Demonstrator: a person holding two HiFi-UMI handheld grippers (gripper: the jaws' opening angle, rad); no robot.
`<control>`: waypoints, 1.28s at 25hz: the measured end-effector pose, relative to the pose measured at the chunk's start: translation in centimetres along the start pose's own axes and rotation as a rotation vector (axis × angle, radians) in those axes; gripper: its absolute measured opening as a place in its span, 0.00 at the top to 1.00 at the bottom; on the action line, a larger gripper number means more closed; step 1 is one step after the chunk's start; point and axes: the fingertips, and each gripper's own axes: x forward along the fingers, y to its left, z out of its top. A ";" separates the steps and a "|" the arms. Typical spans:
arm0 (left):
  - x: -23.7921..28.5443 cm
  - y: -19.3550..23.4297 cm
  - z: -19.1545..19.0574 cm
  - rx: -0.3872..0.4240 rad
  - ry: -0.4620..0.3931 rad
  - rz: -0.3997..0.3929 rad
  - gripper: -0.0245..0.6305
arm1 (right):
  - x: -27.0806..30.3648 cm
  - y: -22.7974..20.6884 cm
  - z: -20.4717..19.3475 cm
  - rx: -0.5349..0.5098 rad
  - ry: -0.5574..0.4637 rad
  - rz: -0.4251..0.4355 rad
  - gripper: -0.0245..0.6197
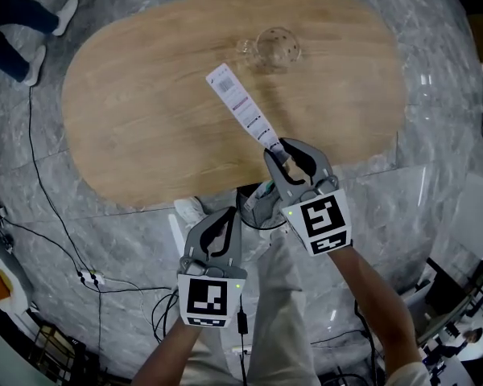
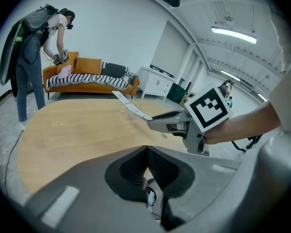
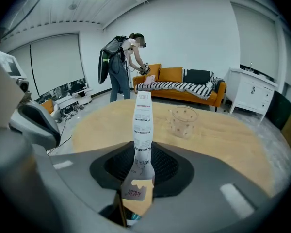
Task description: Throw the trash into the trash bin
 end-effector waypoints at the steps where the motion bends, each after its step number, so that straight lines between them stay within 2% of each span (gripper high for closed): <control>1: 0.1 -0.2 -0.2 0.006 0.005 0.002 0.96 | -0.7 0.1 -0.8 0.004 0.005 0.003 0.76; 17: 2.6 -4.3 -3.5 0.094 0.069 -0.037 0.96 | -8.2 1.8 -11.6 0.012 0.063 0.008 0.76; 23: 3.4 -5.6 -5.2 0.129 0.103 -0.061 0.96 | -10.2 3.2 -16.6 0.024 0.125 0.029 0.76; 32: 4.6 -7.1 -7.6 0.154 0.151 -0.081 0.96 | -12.2 3.4 -26.2 -0.021 0.286 0.046 0.76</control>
